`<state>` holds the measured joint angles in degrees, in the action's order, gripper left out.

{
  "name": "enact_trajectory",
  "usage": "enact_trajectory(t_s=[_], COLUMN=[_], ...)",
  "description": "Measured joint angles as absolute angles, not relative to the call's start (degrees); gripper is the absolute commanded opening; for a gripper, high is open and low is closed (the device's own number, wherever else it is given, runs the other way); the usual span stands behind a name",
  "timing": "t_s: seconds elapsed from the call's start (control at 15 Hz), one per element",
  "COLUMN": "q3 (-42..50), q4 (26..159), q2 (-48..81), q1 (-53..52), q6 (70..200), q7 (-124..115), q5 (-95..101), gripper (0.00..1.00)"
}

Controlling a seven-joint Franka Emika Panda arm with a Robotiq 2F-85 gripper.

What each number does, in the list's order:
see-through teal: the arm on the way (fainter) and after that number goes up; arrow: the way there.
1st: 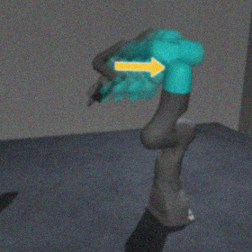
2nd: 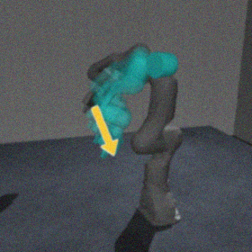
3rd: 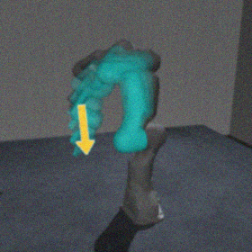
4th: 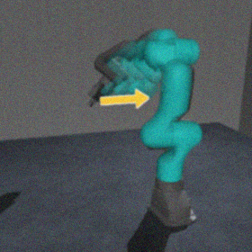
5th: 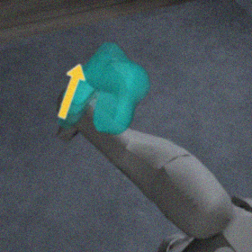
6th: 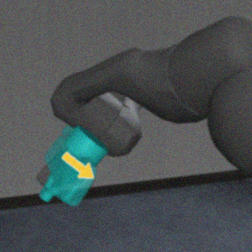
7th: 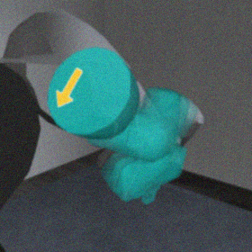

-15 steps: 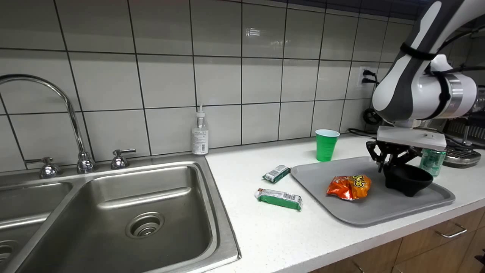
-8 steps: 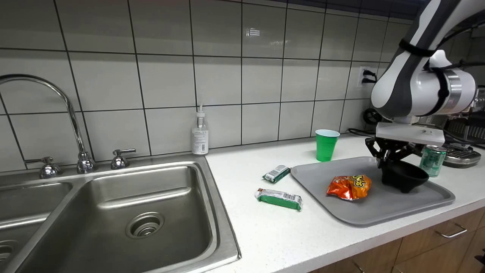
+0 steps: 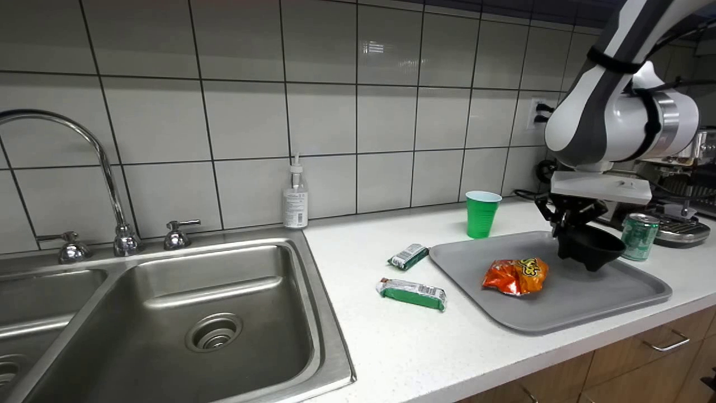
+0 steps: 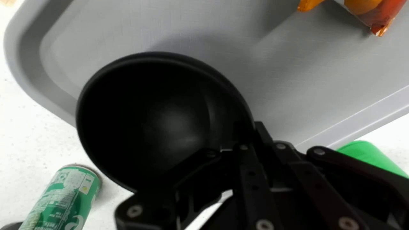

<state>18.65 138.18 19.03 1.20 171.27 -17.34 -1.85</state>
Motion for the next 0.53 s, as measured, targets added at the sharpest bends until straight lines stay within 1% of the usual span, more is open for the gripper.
enact_trajectory(t_s=[0.53], q3=[20.18], q4=[134.8], q2=[18.15], q1=[0.93], q6=[171.24], q7=[-16.7], q5=[0.01], gripper=[0.02])
